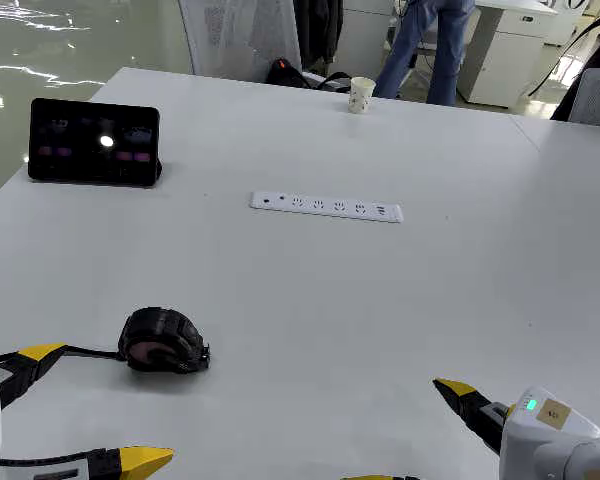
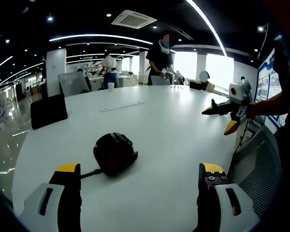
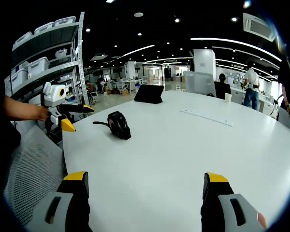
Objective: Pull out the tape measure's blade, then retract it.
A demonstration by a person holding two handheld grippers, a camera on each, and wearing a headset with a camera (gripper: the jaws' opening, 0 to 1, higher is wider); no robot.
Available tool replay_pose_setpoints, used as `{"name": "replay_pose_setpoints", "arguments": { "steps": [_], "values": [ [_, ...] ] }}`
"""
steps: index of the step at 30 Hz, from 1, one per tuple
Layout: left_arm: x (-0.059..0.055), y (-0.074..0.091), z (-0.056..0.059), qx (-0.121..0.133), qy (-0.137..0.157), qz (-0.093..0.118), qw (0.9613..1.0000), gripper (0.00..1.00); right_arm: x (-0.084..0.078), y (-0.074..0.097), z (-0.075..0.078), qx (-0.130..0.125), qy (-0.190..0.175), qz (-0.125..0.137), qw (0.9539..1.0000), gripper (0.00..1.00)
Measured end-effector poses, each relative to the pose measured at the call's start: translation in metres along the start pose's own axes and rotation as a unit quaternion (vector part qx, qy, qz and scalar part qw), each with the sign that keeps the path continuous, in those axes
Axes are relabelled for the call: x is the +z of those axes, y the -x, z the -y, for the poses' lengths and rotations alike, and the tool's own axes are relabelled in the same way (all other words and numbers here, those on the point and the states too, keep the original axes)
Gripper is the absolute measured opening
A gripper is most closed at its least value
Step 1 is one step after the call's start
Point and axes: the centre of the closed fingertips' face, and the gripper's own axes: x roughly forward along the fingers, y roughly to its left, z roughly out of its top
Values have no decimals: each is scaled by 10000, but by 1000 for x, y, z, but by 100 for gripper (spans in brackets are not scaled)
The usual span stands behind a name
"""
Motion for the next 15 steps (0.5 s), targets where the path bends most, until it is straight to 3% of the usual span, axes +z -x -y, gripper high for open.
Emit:
{"name": "replay_pose_setpoints", "arguments": {
  "steps": [15],
  "values": [
    [-1, 0, 0, -9, -12, -14, 10000, 99, 2, 1, 1, -1, 122, 28, 9999, 99]
  ]
}}
